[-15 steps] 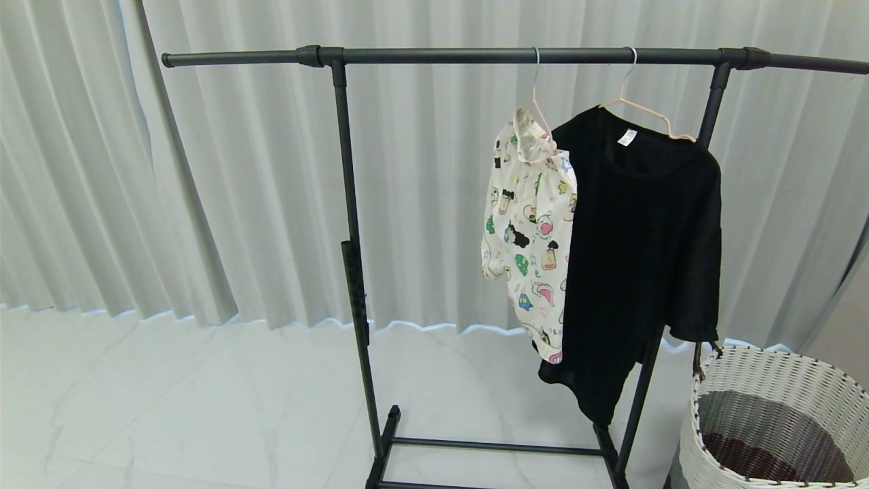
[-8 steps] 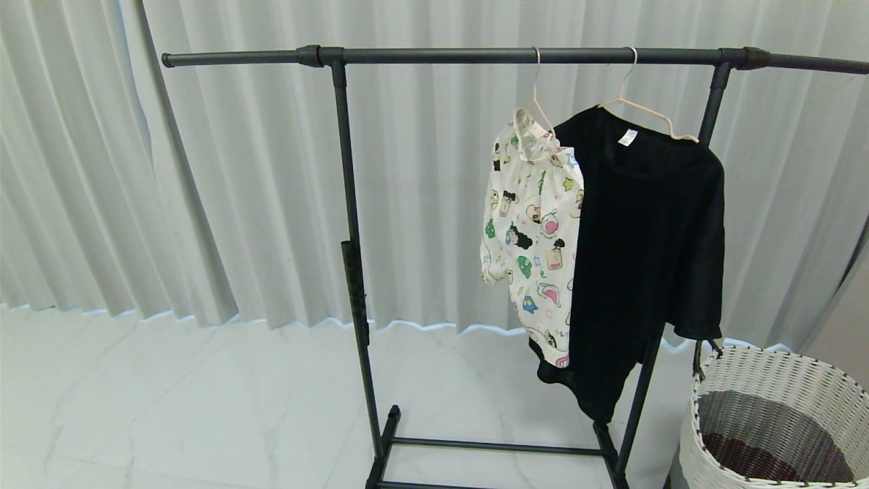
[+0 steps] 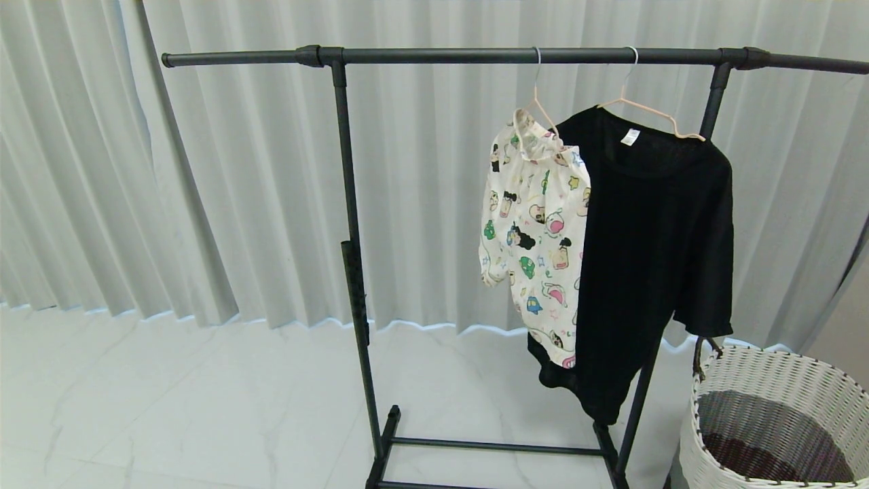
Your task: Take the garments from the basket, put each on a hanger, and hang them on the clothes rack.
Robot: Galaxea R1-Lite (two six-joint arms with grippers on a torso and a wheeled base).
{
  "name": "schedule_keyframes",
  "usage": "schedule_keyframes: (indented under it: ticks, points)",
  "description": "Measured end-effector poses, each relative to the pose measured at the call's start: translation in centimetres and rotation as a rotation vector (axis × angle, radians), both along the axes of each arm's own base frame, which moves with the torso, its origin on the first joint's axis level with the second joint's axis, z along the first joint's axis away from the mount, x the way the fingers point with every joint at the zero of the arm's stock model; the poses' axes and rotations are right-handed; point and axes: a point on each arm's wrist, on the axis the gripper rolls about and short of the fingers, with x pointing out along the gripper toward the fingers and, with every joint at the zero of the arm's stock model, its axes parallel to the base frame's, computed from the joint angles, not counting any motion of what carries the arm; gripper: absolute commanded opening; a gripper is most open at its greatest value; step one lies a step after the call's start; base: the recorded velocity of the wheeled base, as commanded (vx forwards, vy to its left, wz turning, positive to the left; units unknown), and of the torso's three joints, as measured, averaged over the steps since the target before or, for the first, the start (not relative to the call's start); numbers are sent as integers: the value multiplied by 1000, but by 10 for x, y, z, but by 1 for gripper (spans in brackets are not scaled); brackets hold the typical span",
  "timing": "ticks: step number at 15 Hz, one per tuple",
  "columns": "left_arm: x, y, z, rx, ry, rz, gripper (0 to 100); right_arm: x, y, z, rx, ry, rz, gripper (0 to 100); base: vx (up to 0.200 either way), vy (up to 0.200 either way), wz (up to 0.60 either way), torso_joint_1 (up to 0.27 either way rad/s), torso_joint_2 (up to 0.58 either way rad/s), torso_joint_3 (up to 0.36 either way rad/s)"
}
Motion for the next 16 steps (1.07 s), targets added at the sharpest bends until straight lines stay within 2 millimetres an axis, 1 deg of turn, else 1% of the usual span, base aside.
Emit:
schedule_keyframes:
  ticks: [16]
  points:
    - [0,0,0,-1,0,0,100,0,0,0,0,0,0,100,0,0,0,0,0,0]
